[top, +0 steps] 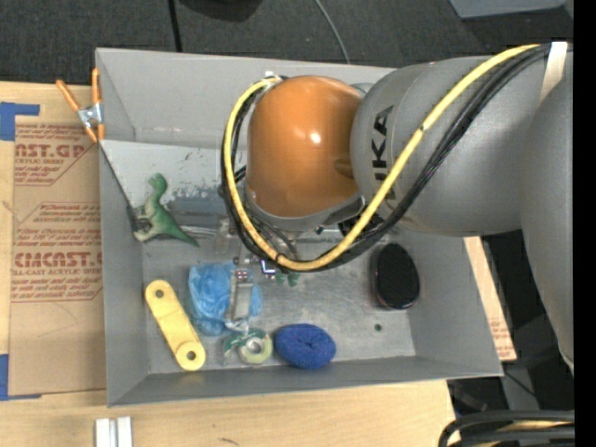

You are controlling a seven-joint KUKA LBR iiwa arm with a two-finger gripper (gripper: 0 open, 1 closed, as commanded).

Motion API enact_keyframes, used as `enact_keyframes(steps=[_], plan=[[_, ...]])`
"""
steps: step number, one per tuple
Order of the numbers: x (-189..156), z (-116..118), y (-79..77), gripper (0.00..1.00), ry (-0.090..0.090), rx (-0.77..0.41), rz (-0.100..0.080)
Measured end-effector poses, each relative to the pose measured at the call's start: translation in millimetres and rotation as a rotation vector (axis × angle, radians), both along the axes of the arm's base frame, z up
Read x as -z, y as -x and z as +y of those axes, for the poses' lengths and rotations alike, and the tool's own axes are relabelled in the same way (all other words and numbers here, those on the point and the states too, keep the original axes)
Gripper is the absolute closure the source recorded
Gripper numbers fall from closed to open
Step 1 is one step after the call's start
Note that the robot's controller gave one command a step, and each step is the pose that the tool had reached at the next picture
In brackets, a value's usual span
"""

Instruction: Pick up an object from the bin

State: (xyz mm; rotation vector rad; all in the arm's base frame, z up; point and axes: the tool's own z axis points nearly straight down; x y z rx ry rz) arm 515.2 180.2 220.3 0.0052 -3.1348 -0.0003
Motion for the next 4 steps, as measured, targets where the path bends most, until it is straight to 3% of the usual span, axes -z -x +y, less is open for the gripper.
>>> enact_keyframes(steps=[1,2,3,4], plan=[[-4.5,-0.9,-1.8,0.0,-0.002,0.002,-0.008],[35.1,-8.6,-2.3,0.0,-0.003,-0.044,-0.013],[89.4,-19.8,-20.3,0.0,-0.002,-0.092,-0.01],[103.8,-9.2,-37.9,1.0,-0.006,-0.06,-0.014]])
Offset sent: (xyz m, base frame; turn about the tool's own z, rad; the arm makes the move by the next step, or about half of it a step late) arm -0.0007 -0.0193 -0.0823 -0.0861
